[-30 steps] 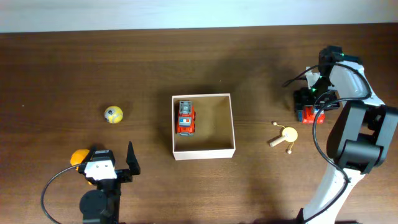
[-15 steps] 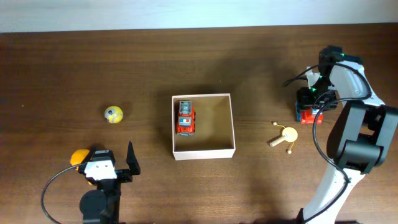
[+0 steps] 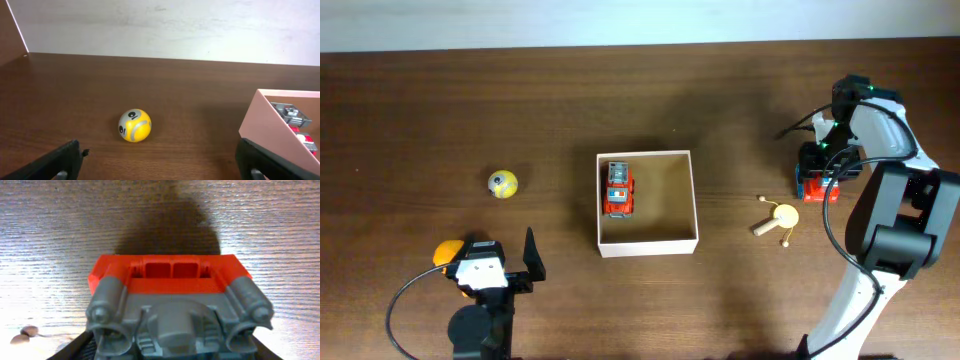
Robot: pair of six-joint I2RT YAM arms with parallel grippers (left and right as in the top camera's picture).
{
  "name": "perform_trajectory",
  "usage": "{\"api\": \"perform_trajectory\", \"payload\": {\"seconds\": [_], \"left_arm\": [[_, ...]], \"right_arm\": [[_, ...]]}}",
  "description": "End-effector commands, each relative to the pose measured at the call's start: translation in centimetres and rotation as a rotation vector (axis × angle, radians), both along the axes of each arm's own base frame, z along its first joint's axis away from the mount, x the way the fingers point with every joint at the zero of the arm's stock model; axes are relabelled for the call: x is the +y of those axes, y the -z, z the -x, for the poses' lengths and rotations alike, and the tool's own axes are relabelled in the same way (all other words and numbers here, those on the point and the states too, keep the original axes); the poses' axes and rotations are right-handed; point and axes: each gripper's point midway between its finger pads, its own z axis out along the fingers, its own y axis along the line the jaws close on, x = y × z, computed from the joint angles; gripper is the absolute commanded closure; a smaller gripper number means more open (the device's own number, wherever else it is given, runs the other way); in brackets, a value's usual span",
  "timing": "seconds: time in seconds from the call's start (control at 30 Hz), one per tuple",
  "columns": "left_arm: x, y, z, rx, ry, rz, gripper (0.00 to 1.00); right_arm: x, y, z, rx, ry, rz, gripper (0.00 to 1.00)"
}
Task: Pack container
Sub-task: 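Close the right gripper on the fire truck and lift it, then carry the fire truck left over the pink box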
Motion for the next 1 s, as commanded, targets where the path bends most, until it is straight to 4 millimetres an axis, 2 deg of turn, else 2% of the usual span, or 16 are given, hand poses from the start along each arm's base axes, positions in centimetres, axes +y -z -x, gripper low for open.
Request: {"api": "perform_trajectory", "payload": {"seconds": [0.0, 0.23, 0.57, 0.8, 0.97], "left_arm": [[-0.3, 0.2, 0.0, 0.0, 0.017, -0.017, 0.01], [-0.3, 0.2, 0.0, 0.0, 0.017, -0.017, 0.01], [-0.3, 0.2, 0.0, 0.0, 0.017, -0.017, 0.01], [-0.3, 0.2, 0.0, 0.0, 0.017, -0.017, 0.01], [-0.3, 0.2, 0.0, 0.0, 0.017, -0.017, 0.01]], "right_arm": [[0.4, -0.8, 0.0, -0.017, 0.014, -0.024, 0.42], [0.5, -1.9, -0.9, -0.048, 0.014, -0.04, 0.42], [0.2, -5.4, -2.5, -0.097, 0.013, -0.033, 0.42], [1.7, -9.3, -3.5, -0.139, -0.002, -0.086, 0.42], [4.2, -12.8, -4.4, -0.185, -0.059, -0.095, 0.41]]}}
